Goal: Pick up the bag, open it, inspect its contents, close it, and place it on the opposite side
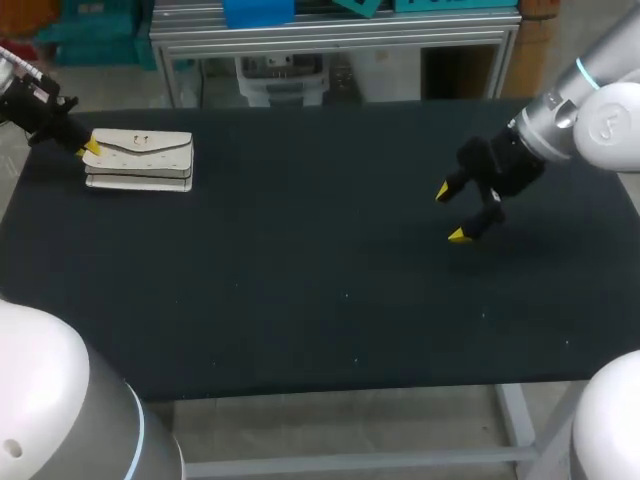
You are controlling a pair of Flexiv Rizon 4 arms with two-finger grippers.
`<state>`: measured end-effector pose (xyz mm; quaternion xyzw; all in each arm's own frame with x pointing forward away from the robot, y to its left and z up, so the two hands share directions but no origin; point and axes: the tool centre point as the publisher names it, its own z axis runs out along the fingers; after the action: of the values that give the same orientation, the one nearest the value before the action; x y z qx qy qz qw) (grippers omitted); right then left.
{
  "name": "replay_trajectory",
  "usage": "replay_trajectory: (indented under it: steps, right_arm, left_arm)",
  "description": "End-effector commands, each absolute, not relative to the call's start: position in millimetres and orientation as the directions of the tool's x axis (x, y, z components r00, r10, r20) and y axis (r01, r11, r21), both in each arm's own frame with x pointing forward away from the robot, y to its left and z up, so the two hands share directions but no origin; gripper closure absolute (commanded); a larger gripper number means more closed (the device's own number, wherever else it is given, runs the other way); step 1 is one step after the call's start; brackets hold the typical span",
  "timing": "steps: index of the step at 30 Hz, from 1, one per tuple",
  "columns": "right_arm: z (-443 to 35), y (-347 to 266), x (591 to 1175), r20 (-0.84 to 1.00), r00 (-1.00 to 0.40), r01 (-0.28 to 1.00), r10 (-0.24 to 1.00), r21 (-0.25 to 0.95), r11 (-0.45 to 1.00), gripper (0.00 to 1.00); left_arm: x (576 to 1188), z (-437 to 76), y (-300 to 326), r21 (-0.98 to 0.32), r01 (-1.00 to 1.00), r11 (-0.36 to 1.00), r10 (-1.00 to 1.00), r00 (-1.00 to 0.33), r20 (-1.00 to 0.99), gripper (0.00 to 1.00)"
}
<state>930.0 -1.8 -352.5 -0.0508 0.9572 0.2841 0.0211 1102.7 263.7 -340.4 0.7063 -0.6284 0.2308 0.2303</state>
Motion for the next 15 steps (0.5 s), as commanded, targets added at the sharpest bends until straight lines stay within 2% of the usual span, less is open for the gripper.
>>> replay_trajectory:
  steps: [1, 4, 15]
  right_arm:
    - [-356.3, -0.7, 925.6, -0.081, -0.994, -0.103, -0.07, 0.536, 0.838, 0.0]
    - [-358.9, -0.2, 924.6, -0.088, -0.996, -0.074, -0.032, 0.522, 0.85, 0.0]
    - [-358.9, -0.2, 924.6, -0.088, -0.996, -0.074, -0.032, 0.522, 0.85, 0.0]
  left_arm:
    - [1079.0, -339.5, 232.7, -0.039, -0.985, -0.169, -0.782, 0.11, 0.613, 1.0]
    - [1072.9, -336.5, 218.0, -0.04, -0.982, -0.182, -0.772, 0.118, 0.624, 1.0]
    - [1039.8, -331.0, 158.5, -0.026, -0.966, -0.257, -0.728, 0.176, 0.663, 1.0]
